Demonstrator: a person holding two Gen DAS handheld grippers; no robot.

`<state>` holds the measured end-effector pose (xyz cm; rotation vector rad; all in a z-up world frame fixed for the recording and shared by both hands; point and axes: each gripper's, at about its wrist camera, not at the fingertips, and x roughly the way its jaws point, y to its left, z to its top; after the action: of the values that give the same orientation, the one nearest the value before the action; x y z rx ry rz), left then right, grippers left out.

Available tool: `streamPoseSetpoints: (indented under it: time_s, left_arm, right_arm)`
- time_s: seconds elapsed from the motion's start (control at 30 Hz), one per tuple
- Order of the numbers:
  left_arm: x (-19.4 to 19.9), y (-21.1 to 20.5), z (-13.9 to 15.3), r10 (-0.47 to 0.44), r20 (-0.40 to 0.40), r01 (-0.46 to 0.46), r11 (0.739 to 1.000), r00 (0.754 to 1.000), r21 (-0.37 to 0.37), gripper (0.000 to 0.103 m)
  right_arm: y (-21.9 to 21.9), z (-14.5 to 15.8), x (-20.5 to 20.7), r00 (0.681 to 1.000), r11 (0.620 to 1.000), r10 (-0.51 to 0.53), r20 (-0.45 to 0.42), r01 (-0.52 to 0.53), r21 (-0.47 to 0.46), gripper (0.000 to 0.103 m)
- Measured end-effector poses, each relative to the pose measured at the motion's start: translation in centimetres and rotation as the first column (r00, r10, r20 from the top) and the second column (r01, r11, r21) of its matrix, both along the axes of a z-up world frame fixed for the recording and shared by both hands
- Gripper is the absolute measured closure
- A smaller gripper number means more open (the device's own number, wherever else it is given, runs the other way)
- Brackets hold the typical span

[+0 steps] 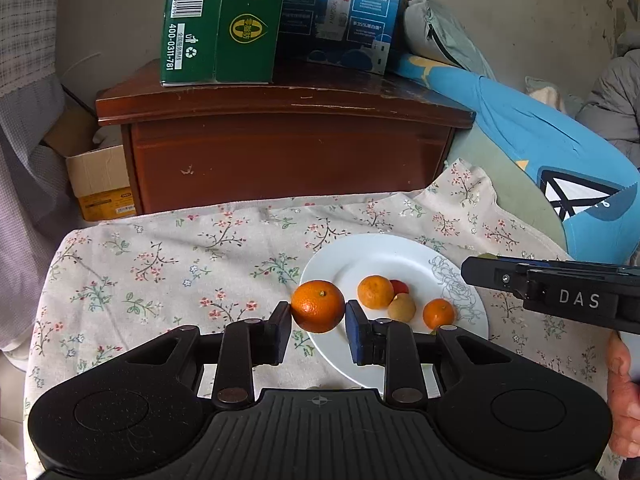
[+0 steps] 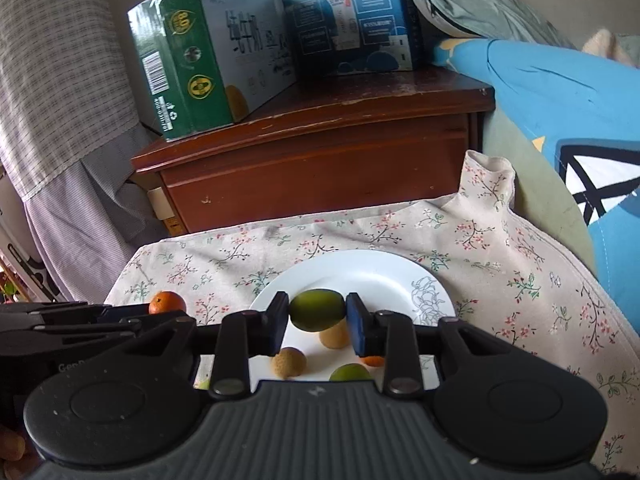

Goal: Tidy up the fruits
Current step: 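Carry mandarin and lime over the white plate and open both grippers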

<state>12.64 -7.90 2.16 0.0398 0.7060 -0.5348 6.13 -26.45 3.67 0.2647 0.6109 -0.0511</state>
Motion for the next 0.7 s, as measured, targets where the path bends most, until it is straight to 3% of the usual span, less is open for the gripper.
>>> streamPoseSetpoints:
  time_s: [0.27,0.7]
  left_arm:
    - [1.5,-2.0,-1.0,-0.031,-0.015,0.031,1.000,0.999,0.002,0.076]
    - [3.4,-4.3,-3.4,-0.051,-0.070,0.051,0.999,0.996,-0.003,0.076]
  right_arm:
    - [-2.7,-1.8,1.9,0.997,0.995,-0.064,-0.043,0.067,0.069,0.072]
    - [-4.0,-4.7,4.0,0.986,0.989,-0.104,-0.131,0.117,0.089,0.072]
